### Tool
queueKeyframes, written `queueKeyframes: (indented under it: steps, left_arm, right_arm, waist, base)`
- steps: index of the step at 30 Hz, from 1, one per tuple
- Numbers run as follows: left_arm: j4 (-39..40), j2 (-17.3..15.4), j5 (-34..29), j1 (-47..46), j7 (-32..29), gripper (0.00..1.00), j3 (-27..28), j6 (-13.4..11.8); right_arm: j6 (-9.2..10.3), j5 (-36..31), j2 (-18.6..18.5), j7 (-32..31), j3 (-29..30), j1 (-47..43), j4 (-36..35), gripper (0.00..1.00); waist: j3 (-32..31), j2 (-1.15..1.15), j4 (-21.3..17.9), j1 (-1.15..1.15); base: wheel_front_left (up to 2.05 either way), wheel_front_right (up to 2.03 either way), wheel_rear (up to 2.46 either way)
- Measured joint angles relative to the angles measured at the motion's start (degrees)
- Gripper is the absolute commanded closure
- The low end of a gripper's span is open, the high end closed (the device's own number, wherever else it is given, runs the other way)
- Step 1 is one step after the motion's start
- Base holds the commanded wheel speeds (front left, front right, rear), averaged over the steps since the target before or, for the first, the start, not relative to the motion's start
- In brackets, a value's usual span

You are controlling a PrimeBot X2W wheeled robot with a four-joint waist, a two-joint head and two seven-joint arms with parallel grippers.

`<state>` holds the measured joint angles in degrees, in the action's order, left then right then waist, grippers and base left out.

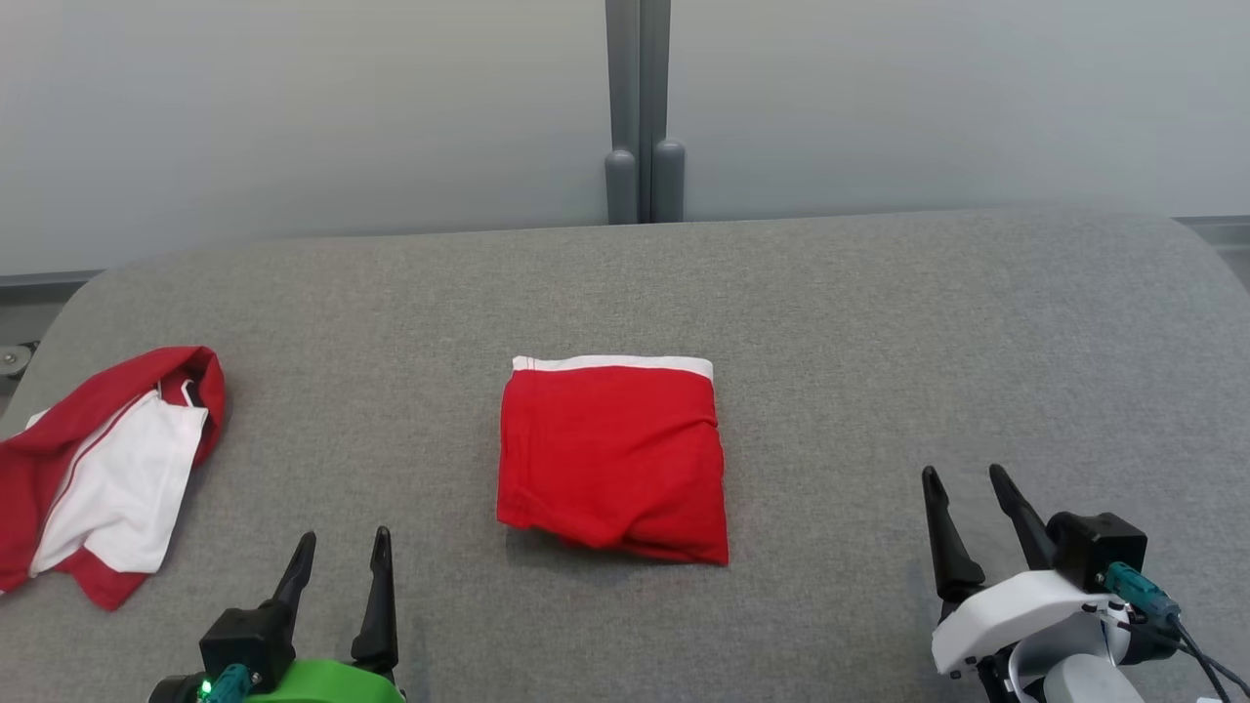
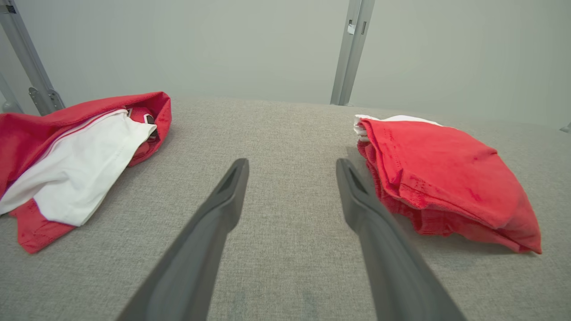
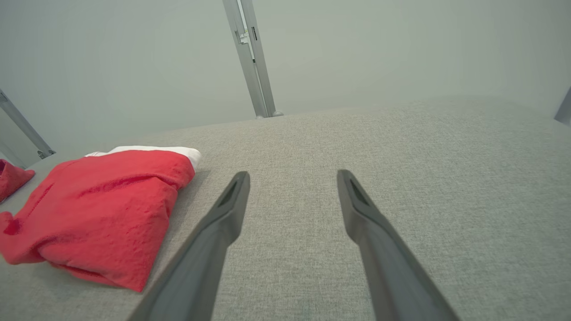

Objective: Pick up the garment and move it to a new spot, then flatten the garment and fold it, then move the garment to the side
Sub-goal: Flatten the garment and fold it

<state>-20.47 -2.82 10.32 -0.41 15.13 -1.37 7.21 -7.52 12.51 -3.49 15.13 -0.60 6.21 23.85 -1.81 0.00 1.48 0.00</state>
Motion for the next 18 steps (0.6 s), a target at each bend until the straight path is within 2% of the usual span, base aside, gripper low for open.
queueKeyframes:
  steps: [7,18]
  left_arm:
    - [0.92,0.01,-0.71,0.75,0.01,0.0,0.49,0.0]
    - [1.05,0.0,-0.55,0.75,0.0,0.0,0.11,0.01]
  right_arm:
    - [-0.01,-0.03,0.44,0.0,0.36,-1.28,-0.54,0.0]
    - [-0.01,-0.03,0.58,0.0,-0.29,-1.7,-0.56,0.0]
  waist:
    - [-0.9,0.0,-1.23,0.0]
    - [-0.71,0.0,-0.5,0.0]
  base:
    - [0.0,0.0,0.0]
    - [0.0,0.0,0.0]
